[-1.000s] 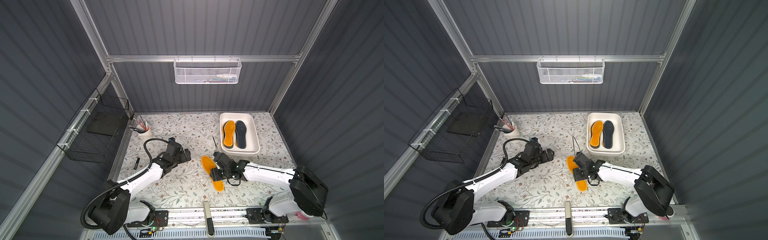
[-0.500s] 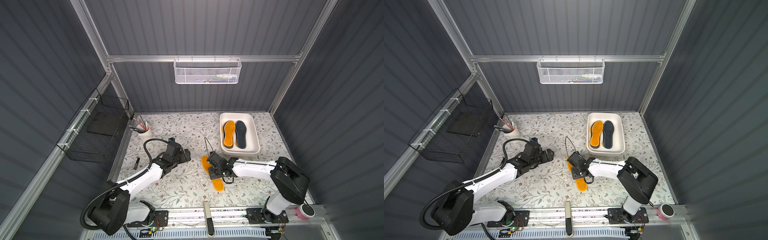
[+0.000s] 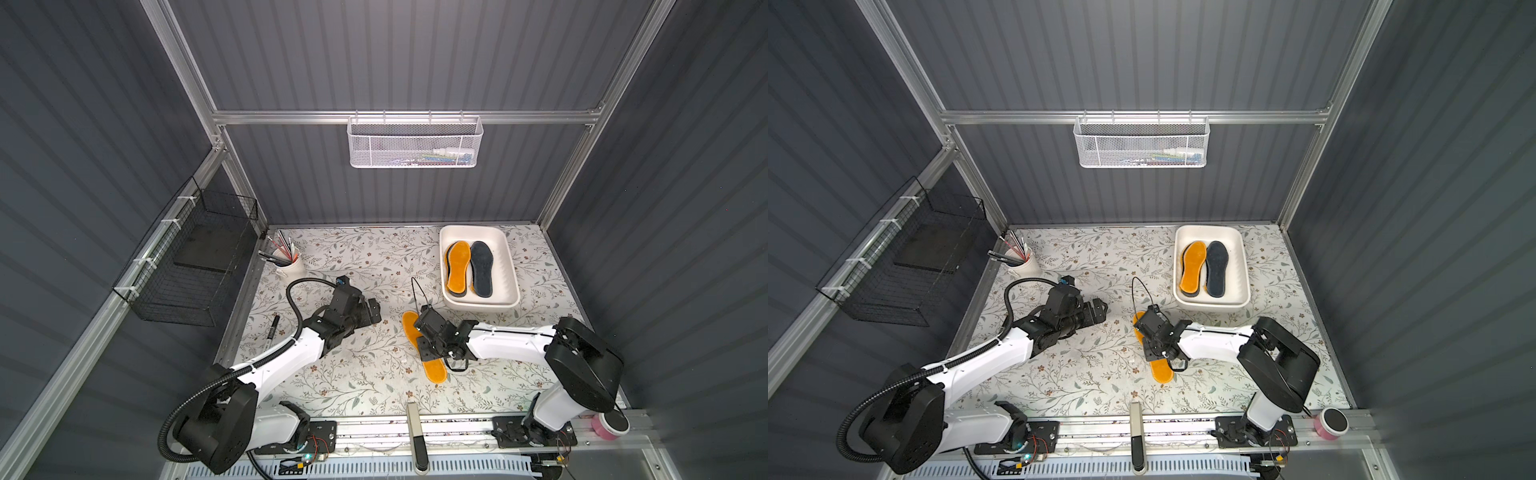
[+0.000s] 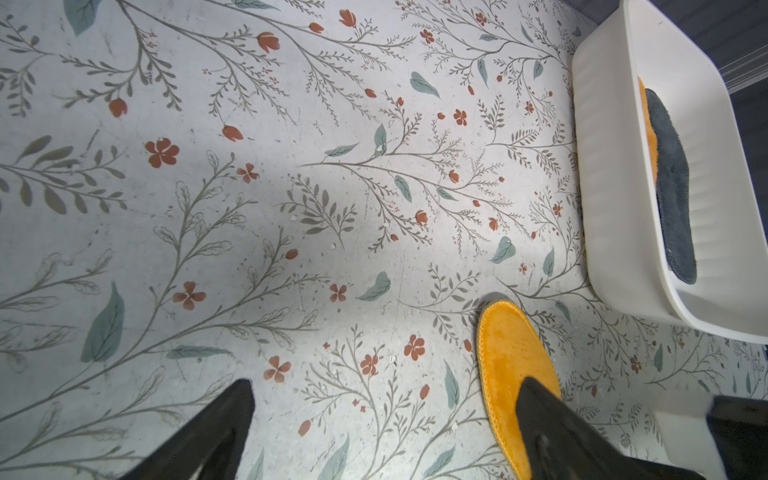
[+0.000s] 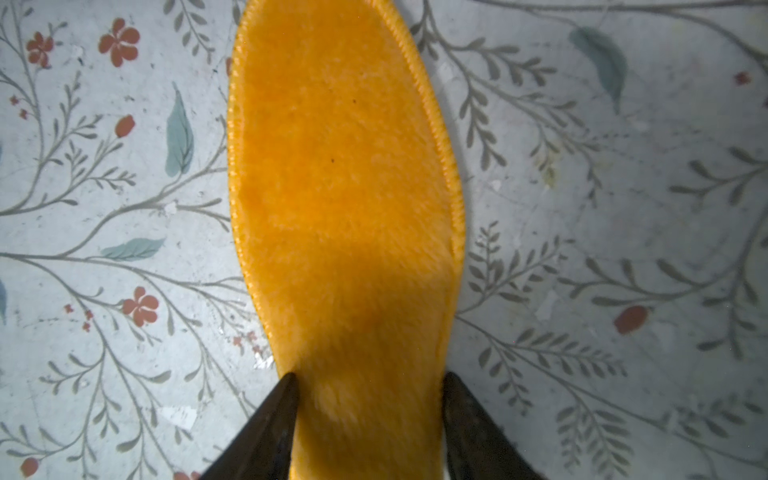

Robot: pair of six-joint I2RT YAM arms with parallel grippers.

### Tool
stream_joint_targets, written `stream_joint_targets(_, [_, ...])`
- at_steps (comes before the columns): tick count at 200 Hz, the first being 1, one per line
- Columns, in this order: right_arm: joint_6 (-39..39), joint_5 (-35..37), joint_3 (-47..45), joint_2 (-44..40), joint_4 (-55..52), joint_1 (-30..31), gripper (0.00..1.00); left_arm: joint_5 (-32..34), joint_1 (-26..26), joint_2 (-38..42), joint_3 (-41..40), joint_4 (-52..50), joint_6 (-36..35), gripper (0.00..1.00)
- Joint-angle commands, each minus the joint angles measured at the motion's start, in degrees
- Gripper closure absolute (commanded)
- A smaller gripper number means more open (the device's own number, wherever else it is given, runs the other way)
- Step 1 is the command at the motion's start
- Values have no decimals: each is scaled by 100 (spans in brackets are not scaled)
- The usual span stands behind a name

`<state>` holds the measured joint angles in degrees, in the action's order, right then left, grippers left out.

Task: Put the insoles into the storage box
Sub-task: Move the insole to the center of the board, then pick up the insole from the center of the board.

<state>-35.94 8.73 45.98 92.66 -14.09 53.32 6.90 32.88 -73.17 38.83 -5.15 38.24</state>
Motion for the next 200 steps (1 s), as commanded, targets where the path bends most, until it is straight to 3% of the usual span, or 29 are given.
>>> stream_joint_targets(1, [-157,-254,-251,63,-227,47,45,13,-36,22,-37,-39,74,0])
stream_joint_targets(79, [-175,21,-253,235,-396,58,49,22,-36,40,-43,-29,96,0])
stream_joint_targets(130, [-222,160,-142,820,-510,196,66,64,-36,5,-3,-57,84,0])
stream_joint_targets(200, [-168,121,-150,481,-298,214,91,110,-36,-13,12,-83,78,0])
